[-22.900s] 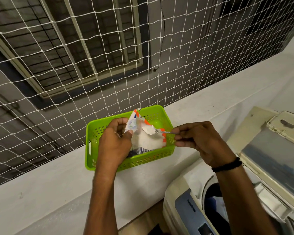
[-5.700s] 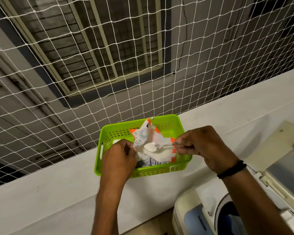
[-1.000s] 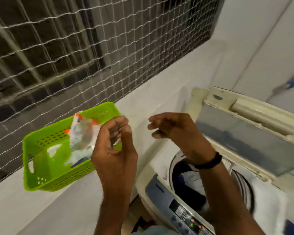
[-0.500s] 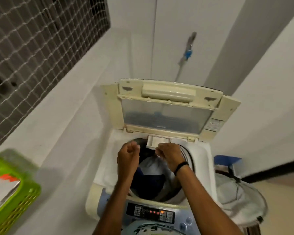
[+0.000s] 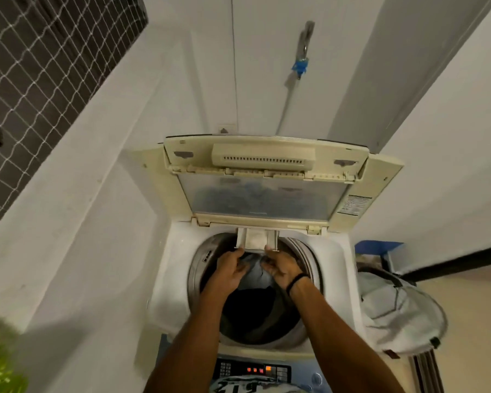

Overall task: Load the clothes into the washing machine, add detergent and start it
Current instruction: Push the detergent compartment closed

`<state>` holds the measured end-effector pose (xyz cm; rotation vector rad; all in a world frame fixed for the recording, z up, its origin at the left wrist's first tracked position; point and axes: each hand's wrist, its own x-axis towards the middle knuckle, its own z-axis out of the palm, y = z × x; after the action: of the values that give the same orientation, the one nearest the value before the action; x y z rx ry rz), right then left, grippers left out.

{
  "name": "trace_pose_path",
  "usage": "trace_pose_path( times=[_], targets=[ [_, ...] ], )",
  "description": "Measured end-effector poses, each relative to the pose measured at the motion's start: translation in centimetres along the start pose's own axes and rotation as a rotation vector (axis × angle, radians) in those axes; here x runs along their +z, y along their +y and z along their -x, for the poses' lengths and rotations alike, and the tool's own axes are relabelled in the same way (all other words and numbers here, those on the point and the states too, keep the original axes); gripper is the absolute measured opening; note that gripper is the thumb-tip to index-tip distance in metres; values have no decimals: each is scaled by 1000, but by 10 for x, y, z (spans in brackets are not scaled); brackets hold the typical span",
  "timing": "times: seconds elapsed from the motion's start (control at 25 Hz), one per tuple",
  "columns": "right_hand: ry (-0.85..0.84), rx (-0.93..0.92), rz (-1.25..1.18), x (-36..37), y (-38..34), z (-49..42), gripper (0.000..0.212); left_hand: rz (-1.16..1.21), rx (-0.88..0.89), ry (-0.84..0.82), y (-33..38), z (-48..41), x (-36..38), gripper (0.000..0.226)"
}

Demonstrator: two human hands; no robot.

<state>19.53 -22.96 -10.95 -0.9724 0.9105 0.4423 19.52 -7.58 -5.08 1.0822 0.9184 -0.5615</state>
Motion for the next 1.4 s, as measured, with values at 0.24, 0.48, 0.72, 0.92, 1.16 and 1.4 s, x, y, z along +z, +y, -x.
trace_pose_path(
  times=[0.24,0.48,0.72,0.92,1.16,1.4],
  targets=[
    [13,-84,-193,9,1,-13,60,17,35,-79,0,-36,6,43],
    [93,-147,-202,13,1,-20,40,72,42,19,-5,-56,13,38],
    [112,-93,-250,21,-13,-28,29,116,88,49,3,-65,24,31],
    [184,-91,-351,30,-21,-28,47,124,98,55,11,-72,28,32],
    [344,-79,-354,47,-19,-39,36,139,80,86,16,-82,34,29],
    [261,-15,-262,42,-20,-38,18,136,30,101,17,-92,36,33]
  ],
)
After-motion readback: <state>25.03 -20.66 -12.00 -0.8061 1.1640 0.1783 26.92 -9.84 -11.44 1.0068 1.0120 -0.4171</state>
